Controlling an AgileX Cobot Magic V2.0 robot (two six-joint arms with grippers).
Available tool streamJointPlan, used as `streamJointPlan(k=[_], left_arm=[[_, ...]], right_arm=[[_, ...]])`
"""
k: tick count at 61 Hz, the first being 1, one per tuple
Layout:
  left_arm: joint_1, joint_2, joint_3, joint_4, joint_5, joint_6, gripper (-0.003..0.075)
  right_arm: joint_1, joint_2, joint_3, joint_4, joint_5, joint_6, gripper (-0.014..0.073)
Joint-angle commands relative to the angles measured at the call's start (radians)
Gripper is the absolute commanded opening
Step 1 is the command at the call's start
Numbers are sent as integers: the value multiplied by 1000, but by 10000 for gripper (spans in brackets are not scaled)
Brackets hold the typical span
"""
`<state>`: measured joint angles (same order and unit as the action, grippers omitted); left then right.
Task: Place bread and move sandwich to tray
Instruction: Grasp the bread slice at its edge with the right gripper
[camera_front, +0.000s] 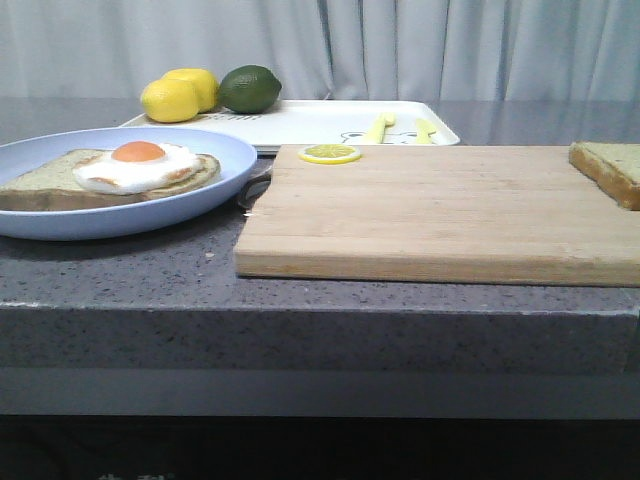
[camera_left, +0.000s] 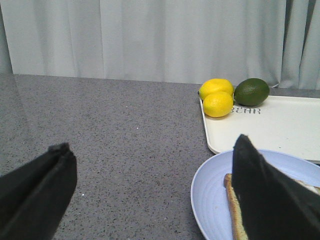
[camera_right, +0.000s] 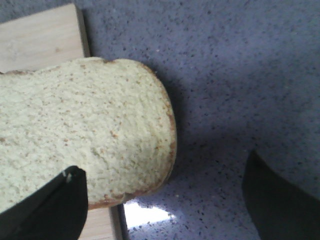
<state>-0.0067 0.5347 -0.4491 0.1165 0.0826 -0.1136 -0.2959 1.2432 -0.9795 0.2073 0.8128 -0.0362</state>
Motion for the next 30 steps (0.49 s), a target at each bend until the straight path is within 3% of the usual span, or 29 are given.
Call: streamJointPlan(k=[1,14,30], left_arm=[[-6,8,-36,0,-90,1,619],[-6,8,-36,0,-90,1,619],[-6,8,-36,0,-93,1,619]], right_arm=[[-17,58,-89,88,44,-97,637],[-84,234,-223,274,225,-270,637],[-124,343,-284,316,263,-312,637]])
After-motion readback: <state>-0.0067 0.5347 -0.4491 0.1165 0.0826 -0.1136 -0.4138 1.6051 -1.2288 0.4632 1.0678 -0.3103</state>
